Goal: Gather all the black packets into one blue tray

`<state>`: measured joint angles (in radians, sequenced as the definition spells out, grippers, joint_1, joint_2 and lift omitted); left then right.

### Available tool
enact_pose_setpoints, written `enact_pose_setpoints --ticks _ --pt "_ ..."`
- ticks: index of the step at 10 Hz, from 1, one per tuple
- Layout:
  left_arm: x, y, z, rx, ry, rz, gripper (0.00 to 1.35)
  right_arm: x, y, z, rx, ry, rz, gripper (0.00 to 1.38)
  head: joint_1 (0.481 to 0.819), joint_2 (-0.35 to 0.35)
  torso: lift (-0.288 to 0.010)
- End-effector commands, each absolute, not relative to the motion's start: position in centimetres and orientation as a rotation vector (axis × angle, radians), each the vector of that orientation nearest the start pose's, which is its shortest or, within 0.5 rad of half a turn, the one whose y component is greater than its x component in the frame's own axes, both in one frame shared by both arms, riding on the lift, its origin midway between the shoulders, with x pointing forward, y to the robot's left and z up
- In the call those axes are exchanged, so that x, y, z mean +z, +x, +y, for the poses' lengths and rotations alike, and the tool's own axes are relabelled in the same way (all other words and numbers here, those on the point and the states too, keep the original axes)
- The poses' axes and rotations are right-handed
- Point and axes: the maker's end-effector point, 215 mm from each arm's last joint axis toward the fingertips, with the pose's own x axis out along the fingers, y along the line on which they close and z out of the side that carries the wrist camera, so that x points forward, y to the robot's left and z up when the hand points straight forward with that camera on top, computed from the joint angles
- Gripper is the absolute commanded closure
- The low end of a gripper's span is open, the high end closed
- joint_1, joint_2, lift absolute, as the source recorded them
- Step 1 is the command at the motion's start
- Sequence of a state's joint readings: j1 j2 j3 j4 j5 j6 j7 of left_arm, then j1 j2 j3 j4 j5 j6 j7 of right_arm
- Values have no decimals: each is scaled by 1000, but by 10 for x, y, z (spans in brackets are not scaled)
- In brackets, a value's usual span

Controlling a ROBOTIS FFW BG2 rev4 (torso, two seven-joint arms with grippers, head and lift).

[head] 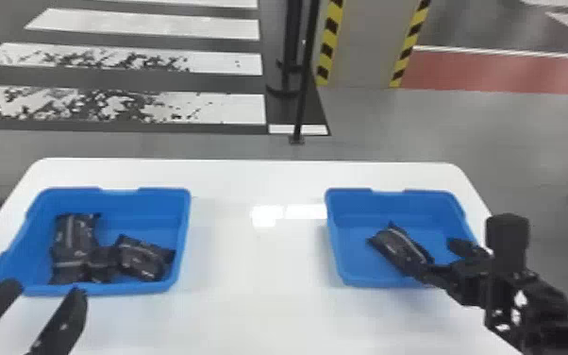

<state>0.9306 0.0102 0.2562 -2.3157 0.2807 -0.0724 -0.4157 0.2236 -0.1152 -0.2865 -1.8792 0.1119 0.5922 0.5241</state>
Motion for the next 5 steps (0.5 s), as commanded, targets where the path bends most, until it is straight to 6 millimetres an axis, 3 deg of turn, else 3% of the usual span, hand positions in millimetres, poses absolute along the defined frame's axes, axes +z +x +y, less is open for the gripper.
enact_pose_setpoints --ticks 1,3,5 --pt "-313 318 263 -224 -91 72 391 -469 479 -327 219 -44 614 137 695 -113 -110" --pt "-312 319 263 -225 -90 70 391 -486 490 -299 281 -23 673 137 695 -90 -110" --pt "-311 322 256 -241 -95 65 391 -499 503 -294 302 -33 715 137 695 -50 -110"
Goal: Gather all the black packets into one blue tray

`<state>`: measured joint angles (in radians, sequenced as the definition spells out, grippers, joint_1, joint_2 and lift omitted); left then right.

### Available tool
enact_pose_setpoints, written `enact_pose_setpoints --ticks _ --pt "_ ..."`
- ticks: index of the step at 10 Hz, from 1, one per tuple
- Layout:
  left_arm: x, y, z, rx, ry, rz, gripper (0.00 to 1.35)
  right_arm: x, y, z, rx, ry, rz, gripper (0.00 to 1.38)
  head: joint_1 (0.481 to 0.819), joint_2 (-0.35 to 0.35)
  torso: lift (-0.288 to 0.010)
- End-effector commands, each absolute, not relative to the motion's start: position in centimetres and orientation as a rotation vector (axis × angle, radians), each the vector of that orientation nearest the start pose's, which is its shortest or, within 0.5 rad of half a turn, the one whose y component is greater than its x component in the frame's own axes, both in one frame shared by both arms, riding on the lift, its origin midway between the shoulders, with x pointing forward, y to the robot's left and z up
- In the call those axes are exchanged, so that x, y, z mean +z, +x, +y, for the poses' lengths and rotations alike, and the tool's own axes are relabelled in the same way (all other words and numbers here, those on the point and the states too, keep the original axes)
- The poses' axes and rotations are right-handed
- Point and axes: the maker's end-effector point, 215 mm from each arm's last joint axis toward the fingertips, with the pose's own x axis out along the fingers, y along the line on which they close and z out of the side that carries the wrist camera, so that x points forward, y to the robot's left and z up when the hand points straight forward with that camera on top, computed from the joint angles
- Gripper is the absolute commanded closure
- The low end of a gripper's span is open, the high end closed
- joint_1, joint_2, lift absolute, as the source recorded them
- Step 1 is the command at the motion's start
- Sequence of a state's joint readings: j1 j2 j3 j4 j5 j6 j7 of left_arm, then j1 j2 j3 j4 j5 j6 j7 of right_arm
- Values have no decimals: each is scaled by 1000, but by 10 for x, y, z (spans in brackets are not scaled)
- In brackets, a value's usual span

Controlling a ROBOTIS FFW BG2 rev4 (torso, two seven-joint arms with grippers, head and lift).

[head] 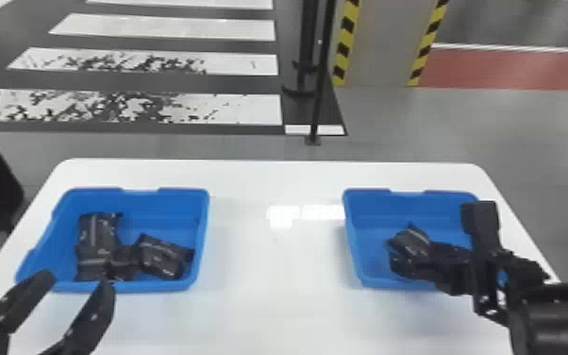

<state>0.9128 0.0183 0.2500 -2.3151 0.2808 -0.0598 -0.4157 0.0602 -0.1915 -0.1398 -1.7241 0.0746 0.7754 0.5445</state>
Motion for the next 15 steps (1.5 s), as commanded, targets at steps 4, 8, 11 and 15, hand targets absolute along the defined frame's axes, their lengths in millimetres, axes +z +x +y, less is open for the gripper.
enact_pose_setpoints --ticks 4,8,11,15 --pt "-312 324 256 -241 -101 66 391 -495 509 -333 216 -124 765 128 695 -79 -110" --pt "-312 326 253 -250 -105 63 409 -519 503 -358 165 -127 855 154 695 -131 -110" --pt "-315 327 251 -252 -113 67 409 -519 511 -362 165 -120 853 567 695 -149 -110" --pt "-316 328 247 -262 -121 68 427 -518 513 -366 163 -105 831 1207 695 -152 -110"
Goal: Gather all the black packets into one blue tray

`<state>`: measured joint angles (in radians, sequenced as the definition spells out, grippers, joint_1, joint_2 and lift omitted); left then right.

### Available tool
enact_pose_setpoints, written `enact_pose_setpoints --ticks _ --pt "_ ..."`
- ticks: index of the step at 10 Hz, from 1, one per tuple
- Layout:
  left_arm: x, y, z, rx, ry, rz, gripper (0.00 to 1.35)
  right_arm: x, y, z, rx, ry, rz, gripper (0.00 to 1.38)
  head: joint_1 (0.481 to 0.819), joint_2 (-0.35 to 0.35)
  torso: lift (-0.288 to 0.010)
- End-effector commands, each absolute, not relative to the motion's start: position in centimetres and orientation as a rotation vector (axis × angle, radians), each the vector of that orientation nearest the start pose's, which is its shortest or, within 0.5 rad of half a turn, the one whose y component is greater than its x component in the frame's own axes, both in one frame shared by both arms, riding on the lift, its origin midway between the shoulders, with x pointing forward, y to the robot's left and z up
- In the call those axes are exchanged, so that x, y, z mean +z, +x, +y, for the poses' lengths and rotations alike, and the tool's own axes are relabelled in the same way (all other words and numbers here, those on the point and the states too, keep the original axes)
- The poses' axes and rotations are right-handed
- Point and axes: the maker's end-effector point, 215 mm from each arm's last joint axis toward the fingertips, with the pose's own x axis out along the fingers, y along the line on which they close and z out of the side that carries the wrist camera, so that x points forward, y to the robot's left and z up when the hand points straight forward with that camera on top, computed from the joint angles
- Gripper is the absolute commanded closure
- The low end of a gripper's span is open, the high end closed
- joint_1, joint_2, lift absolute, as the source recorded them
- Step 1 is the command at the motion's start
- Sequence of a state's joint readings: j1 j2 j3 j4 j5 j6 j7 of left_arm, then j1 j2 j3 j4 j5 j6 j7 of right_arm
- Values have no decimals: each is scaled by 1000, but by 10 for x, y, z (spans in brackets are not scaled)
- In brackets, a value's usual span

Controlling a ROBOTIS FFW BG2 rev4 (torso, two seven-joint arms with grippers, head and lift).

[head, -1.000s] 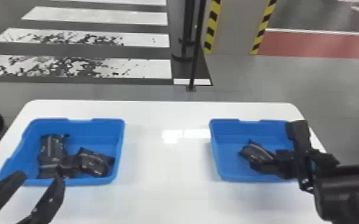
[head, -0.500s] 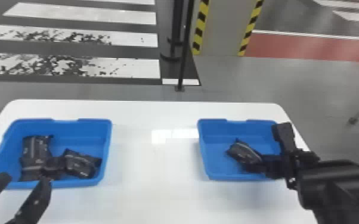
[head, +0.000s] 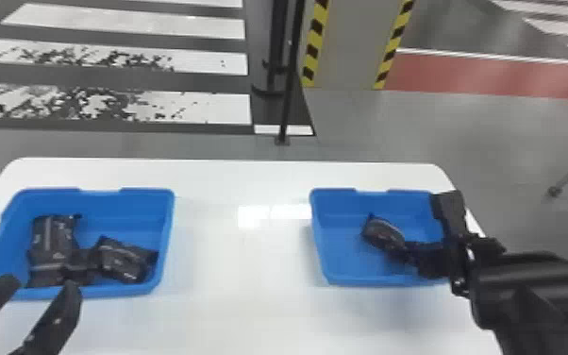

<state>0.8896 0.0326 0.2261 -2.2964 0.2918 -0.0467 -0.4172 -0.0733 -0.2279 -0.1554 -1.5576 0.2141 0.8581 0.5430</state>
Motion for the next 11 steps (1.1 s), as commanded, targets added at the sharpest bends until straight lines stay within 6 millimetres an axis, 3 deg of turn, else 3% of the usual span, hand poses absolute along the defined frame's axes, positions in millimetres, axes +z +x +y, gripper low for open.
enact_pose_setpoints --ticks 1,4,6,8,11 --pt "-315 328 245 -266 -124 65 429 -513 517 -367 163 -109 812 1231 695 -156 -110" --pt "-313 330 240 -278 -130 60 424 -482 523 -398 112 -149 688 1248 695 -175 -110" --pt "-313 332 237 -286 -143 60 424 -432 506 -412 42 -198 572 1243 695 -209 -110" --pt "-315 337 230 -303 -161 62 424 -405 493 -370 128 -162 460 1273 695 -219 -110" --pt "-322 357 191 -396 -288 57 423 -375 468 -263 355 -110 355 1273 695 -150 -110"
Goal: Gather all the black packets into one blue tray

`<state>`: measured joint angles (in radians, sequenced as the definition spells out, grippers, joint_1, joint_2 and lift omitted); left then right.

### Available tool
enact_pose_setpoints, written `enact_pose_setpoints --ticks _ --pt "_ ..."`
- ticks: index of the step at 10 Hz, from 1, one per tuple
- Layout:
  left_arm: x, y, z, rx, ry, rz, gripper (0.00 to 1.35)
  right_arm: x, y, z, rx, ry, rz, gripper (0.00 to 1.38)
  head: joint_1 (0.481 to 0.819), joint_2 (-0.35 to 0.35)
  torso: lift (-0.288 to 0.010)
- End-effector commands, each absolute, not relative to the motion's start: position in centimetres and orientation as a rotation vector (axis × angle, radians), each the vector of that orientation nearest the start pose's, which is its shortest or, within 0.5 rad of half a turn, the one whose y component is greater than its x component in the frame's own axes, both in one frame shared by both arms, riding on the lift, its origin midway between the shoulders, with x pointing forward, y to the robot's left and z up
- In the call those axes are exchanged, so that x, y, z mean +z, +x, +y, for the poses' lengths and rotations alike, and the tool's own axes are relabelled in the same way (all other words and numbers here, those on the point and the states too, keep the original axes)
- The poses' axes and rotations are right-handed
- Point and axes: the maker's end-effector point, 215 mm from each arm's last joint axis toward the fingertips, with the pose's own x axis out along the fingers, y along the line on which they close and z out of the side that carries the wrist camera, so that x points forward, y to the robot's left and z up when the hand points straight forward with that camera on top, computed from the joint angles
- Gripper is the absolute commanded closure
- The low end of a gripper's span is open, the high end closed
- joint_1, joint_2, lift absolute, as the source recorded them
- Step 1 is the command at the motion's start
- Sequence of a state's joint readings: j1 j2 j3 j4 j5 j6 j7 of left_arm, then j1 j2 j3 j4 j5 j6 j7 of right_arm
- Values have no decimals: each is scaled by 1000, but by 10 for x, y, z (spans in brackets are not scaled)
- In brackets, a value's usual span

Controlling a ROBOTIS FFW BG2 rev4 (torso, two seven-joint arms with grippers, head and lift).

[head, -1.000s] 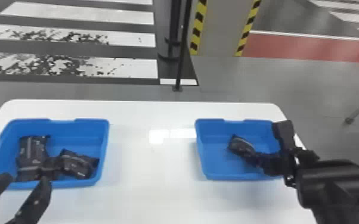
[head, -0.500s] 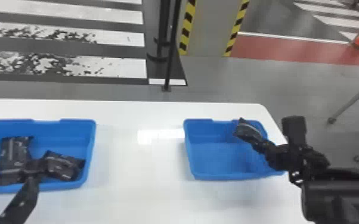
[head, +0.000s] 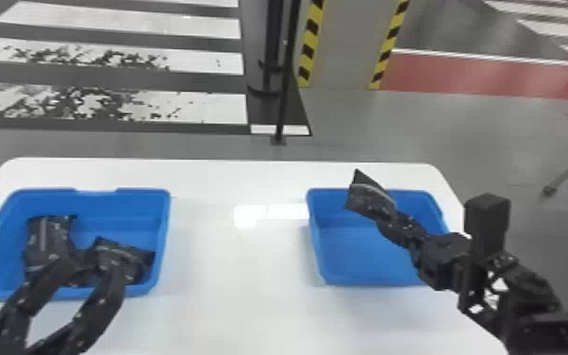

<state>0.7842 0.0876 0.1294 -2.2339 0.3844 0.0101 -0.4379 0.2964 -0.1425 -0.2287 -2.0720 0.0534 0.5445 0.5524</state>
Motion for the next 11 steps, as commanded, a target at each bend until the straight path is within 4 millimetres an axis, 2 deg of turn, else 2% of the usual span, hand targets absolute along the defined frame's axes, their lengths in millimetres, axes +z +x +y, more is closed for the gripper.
enact_pose_setpoints --ticks 1,2,5,8,11 --pt "-324 362 181 -419 -321 55 424 -370 458 -234 428 -76 339 1273 695 -118 -110" --pt "-325 363 178 -424 -329 59 423 -370 449 -206 500 -53 338 1273 695 -88 -110" --pt "-337 367 162 -457 -391 100 424 -361 432 -155 658 -26 318 1273 695 -14 -110" --pt "-337 375 135 -519 -459 112 426 -362 423 -115 785 -11 315 1273 695 22 -110" --pt "-342 373 104 -586 -525 157 426 -366 419 -82 872 7 321 1273 695 31 -110"
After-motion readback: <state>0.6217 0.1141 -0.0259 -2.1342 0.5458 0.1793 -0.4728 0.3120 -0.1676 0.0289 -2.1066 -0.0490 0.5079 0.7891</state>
